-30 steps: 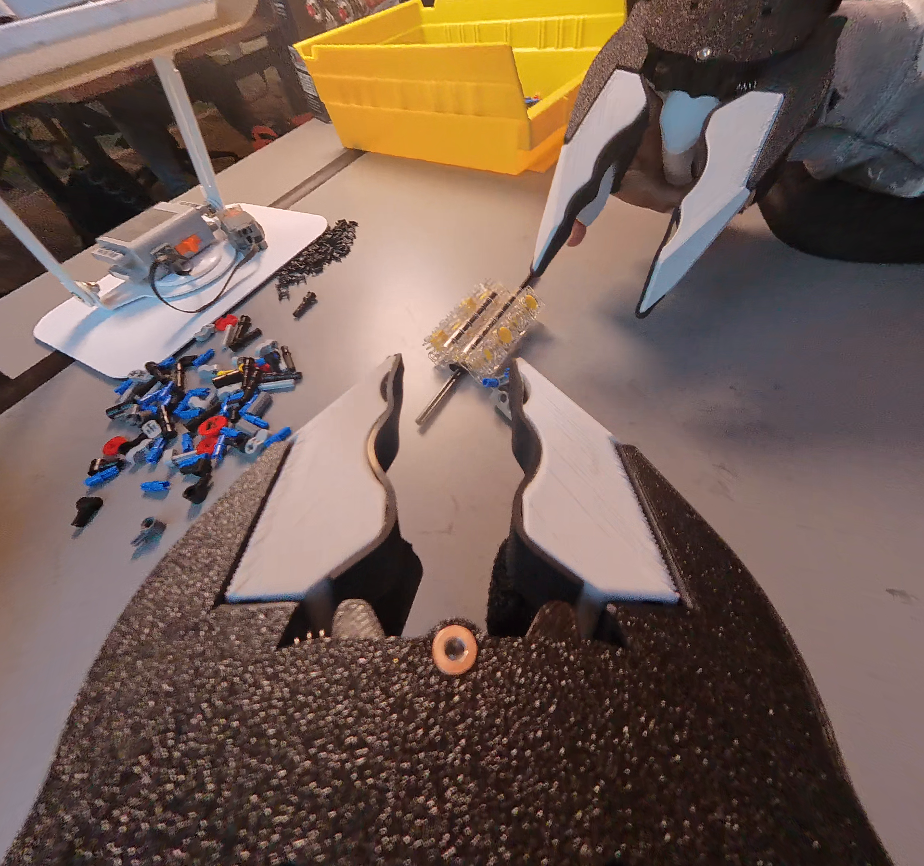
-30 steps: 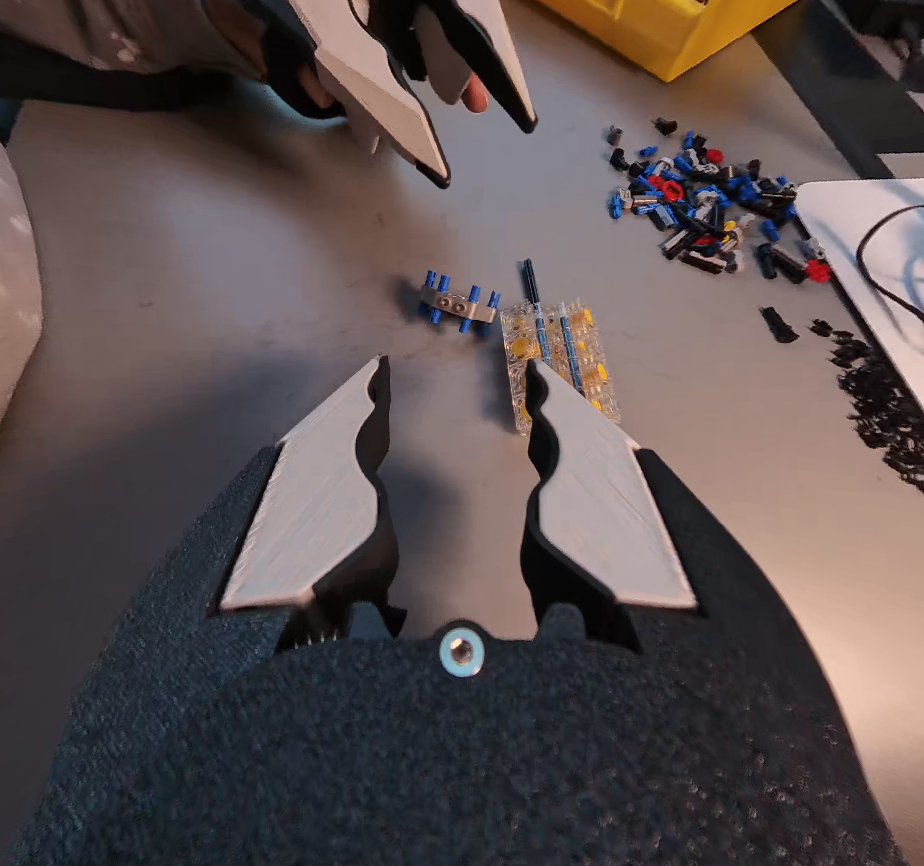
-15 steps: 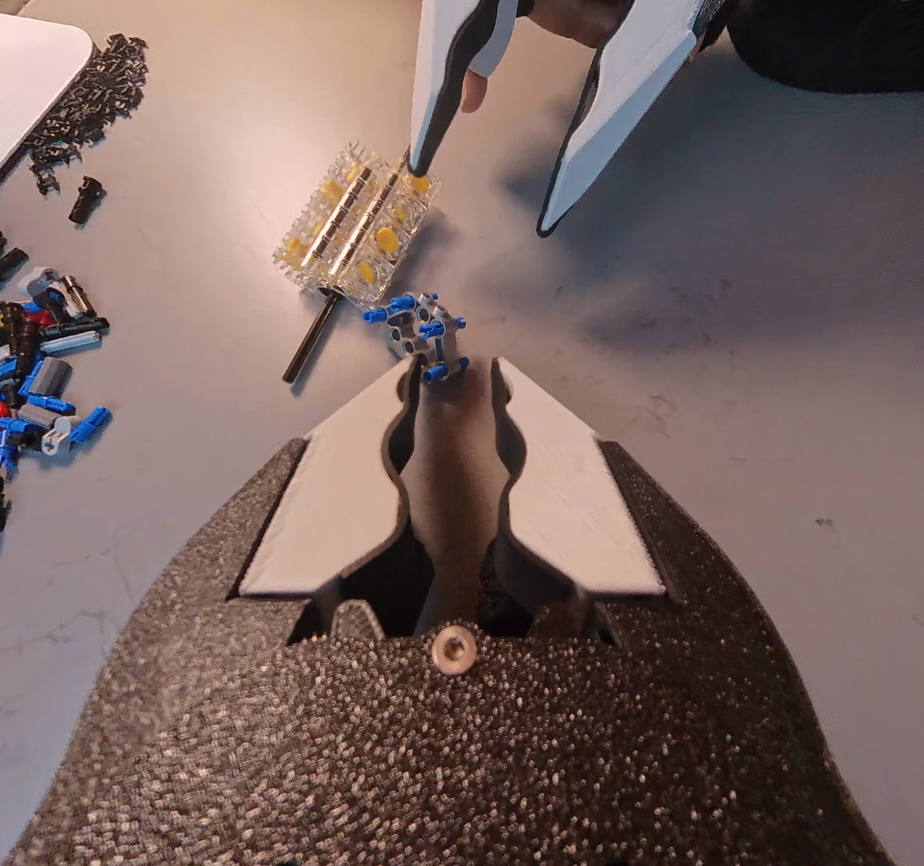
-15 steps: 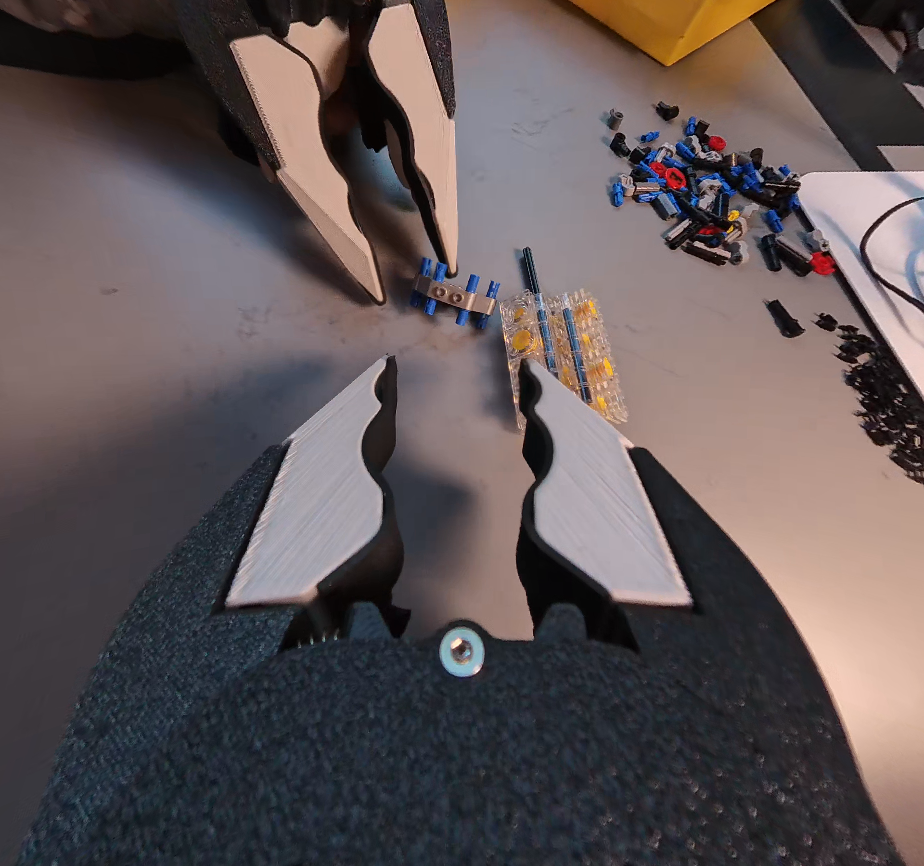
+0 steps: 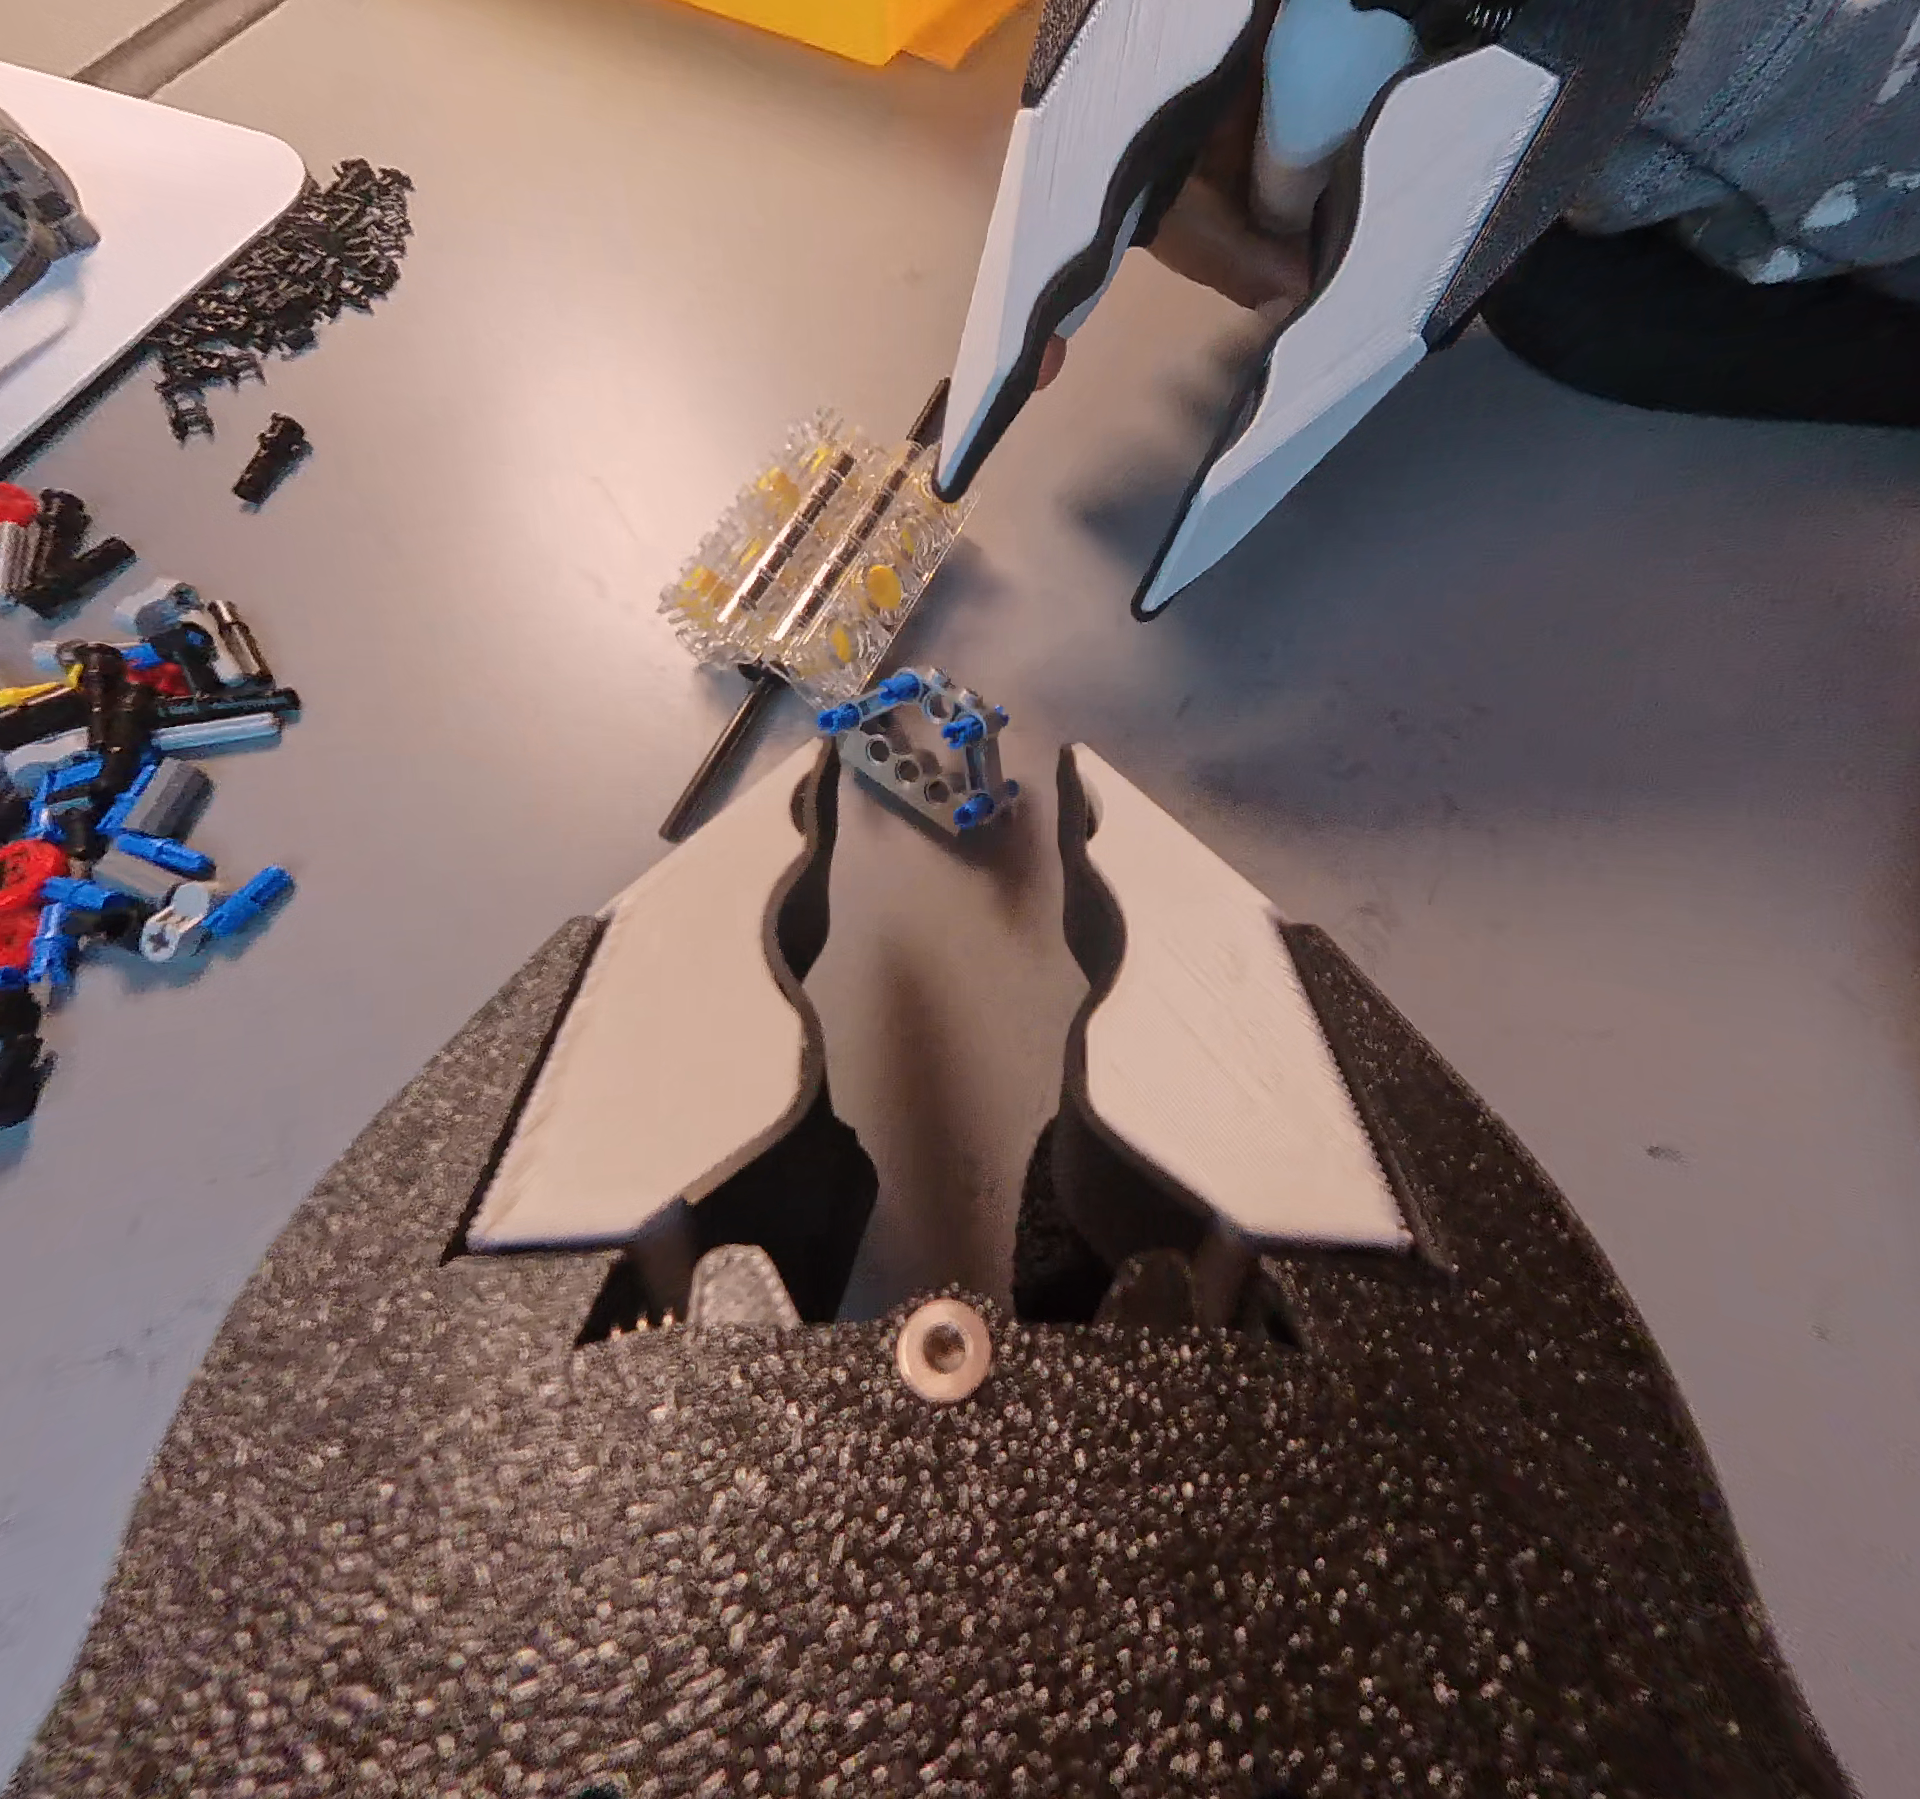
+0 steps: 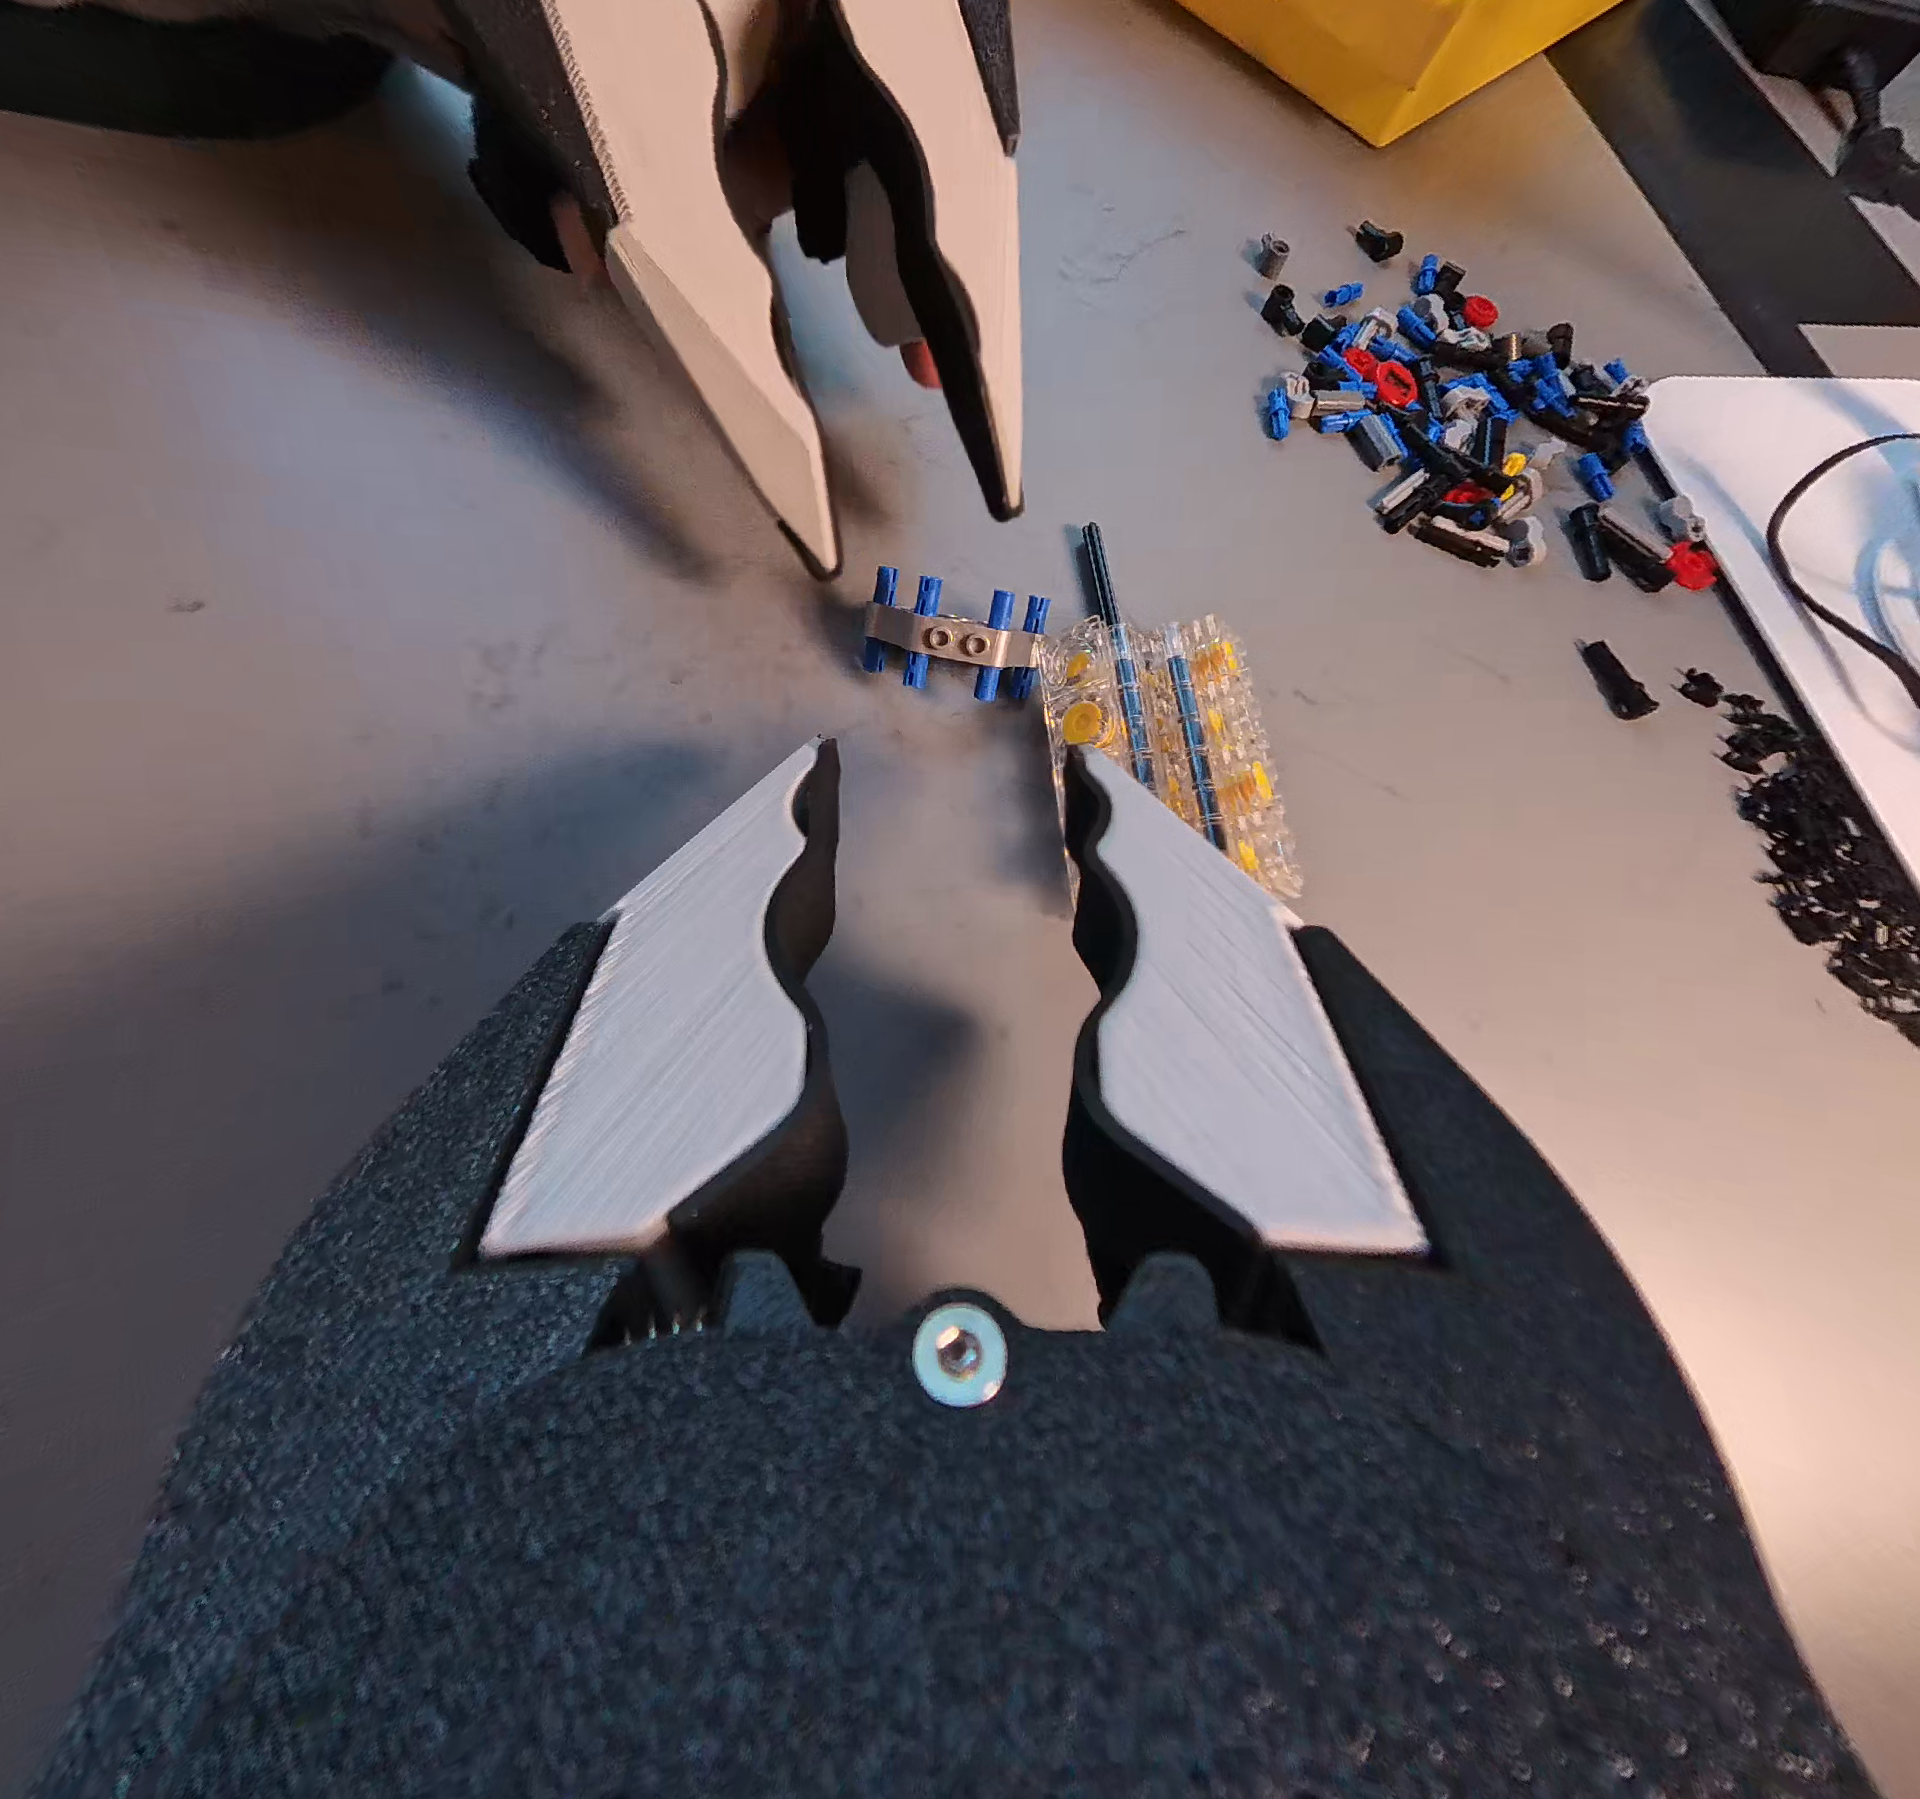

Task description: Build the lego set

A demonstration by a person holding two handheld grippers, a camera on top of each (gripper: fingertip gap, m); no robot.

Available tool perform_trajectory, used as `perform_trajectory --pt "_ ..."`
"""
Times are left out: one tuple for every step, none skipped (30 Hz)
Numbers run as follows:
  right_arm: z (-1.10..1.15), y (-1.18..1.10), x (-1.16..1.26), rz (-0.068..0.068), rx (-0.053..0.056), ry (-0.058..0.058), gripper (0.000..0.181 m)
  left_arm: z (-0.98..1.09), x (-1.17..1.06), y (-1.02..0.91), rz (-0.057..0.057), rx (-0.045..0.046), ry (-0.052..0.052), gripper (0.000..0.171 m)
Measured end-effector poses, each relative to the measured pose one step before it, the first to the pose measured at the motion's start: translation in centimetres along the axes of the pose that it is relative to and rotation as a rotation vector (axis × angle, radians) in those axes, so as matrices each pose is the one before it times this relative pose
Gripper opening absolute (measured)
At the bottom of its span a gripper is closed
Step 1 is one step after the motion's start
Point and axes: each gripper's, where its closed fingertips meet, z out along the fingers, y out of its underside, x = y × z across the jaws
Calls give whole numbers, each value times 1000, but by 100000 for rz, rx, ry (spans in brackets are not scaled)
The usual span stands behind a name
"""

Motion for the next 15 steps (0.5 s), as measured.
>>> perform_trajectory --pt "-42 -91 172 429 603 682 41 480 38 -96 -261 -1296 -18 42" --pt "-75 -77 226 596 626 907 41 485 -57 76 451 -1973 -1021 41" --pt "-83 -51 220 546 522 856 41 441 -141 297 857 -2961 -1641 38" --pt "-106 -42 203 304 494 927 41 322 -185 407 1278 -3099 -1955 32" --pt "-121 2 226 -9 311 1183 42 183 -7 415 1747 -2389 -803 25" --pt "-114 48 222 -129 5 1150 41 40 120 304 1602 -1236 19 18" --pt "-101 48 185 -13 -52 840 41 -53 72 171 991 -374 -125 15" --pt "-81 6 189 178 189 796 41 -111 12 126 378 -276 -242 15" --pt "-56 -31 192 338 430 808 41 -143 -4 116 181 -249 -95 15" --pt "-20 -28 130 443 413 406 41 -157 -10 90 122 94 31 15" --pt "10 19 49 399 150 31 41 -169 25 60 -124 464 356 15" --pt "4 37 32 169 -78 59 41 -196 39 31 -745 657 754 15" --pt "10 8 -9 -99 -70 25 41 -207 28 -45 -1462 1054 932 15" --pt "4 -17 -41 -273 39 -81 41 -240 -15 -167 -2002 1667 1013 15" --pt "12 -36 -54 -299 142 -46 41 -265 -46 -283 -2161 2165 957 15"
